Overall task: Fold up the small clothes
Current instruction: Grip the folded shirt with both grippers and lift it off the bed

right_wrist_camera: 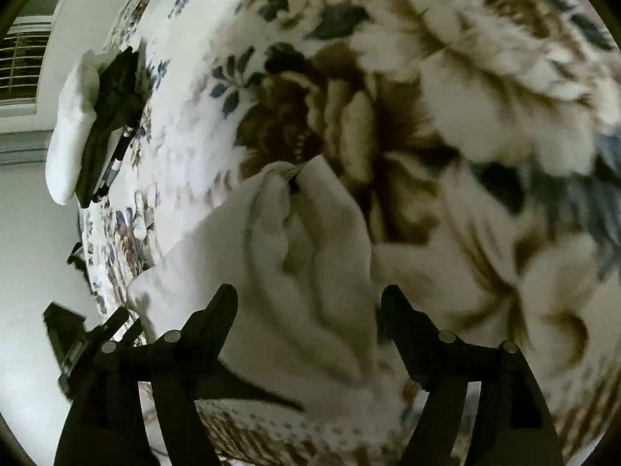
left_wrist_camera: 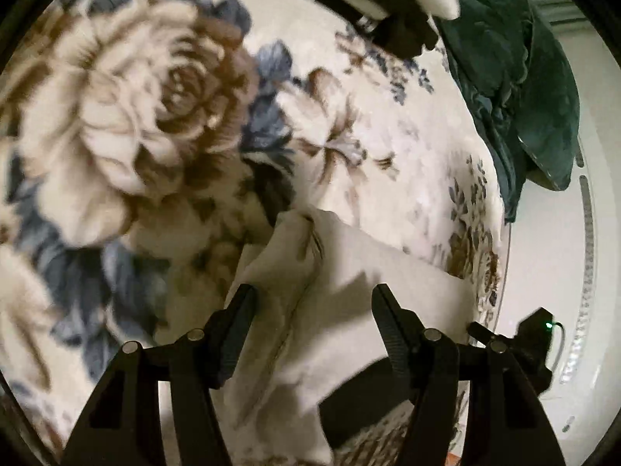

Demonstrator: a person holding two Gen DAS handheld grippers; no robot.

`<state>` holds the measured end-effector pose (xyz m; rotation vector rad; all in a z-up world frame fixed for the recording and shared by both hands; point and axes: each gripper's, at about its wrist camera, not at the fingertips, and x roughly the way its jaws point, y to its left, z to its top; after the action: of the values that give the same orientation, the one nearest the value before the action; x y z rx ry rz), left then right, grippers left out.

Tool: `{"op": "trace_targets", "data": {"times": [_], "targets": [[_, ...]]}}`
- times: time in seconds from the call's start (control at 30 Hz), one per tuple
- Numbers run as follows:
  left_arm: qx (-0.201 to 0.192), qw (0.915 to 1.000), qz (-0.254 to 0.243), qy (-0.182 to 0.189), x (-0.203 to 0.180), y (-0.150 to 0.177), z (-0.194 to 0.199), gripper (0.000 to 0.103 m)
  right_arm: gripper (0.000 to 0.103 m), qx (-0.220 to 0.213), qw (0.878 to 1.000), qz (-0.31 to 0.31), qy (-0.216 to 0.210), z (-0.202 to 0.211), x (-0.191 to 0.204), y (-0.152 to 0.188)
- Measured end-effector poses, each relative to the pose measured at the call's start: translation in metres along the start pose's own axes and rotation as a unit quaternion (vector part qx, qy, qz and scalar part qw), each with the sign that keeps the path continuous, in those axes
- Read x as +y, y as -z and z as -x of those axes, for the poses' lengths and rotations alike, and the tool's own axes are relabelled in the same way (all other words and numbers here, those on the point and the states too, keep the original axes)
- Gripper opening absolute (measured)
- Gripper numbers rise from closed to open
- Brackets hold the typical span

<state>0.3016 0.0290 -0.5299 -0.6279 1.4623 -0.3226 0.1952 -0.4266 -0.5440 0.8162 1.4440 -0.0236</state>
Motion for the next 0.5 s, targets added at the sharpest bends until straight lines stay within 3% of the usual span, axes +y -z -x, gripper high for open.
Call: {"op": "trace_targets", "data": {"times": [0.1,0.23,0.33,0.5], "targets": [[0.018,0.9994,-0.009,0.029,0.007,0.003,-0.018,0.060,0.086,0.024,0.999,0.012,-0.037,-0.020,-0.014,-0.004],[0.020,0.9972,-0.006,0.072,0.009,0.003,-0.030,0.078,0.093,0.052,0.994,0.021,-0.091,-0.040,-0.016,-0.007],[0.020,0.9960,-0.012,0.086,0.005,0.004,-0.030,0.084,0.093,0.080,0.986,0.032,-0.140,-0.044,-0.010,-0.004],[0.024,0.9967,-0.009,0.078,0.009,0.013,-0.009,0.084,0.093,0.108,0.984,0.057,-0.126,-0.062,0.011,0.001]]}}
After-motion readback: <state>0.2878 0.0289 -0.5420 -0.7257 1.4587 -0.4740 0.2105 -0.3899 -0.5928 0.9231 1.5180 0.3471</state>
